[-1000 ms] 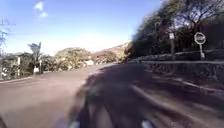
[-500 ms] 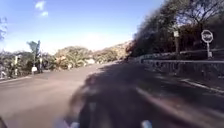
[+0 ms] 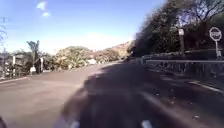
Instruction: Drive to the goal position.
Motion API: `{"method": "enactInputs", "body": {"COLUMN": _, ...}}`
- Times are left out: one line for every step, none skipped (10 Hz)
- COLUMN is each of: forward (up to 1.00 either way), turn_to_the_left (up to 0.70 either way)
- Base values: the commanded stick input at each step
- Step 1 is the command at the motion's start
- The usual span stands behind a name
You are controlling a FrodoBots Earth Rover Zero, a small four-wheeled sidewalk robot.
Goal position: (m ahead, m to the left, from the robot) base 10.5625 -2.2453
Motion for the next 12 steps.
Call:
{"method": "enactInputs", "body": {"forward": 0.7, "turn_to_the_left": -0.06}}
{"method": "enactInputs", "body": {"forward": 0.7, "turn_to_the_left": -0.2}}
{"method": "enactInputs", "body": {"forward": 0.7, "turn_to_the_left": -0.35}}
{"method": "enactInputs", "body": {"forward": 0.7, "turn_to_the_left": -0.35}}
{"method": "enactInputs", "body": {"forward": 0.7, "turn_to_the_left": -0.35}}
{"method": "enactInputs", "body": {"forward": 0.7, "turn_to_the_left": -0.35}}
{"method": "enactInputs", "body": {"forward": 0.7, "turn_to_the_left": -0.35}}
{"method": "enactInputs", "body": {"forward": 0.7, "turn_to_the_left": -0.35}}
{"method": "enactInputs", "body": {"forward": 0.7, "turn_to_the_left": -0.35}}
{"method": "enactInputs", "body": {"forward": 0.7, "turn_to_the_left": -0.35}}
{"method": "enactInputs", "body": {"forward": 0.7, "turn_to_the_left": -0.35}}
{"method": "enactInputs", "body": {"forward": 0.7, "turn_to_the_left": -0.35}}
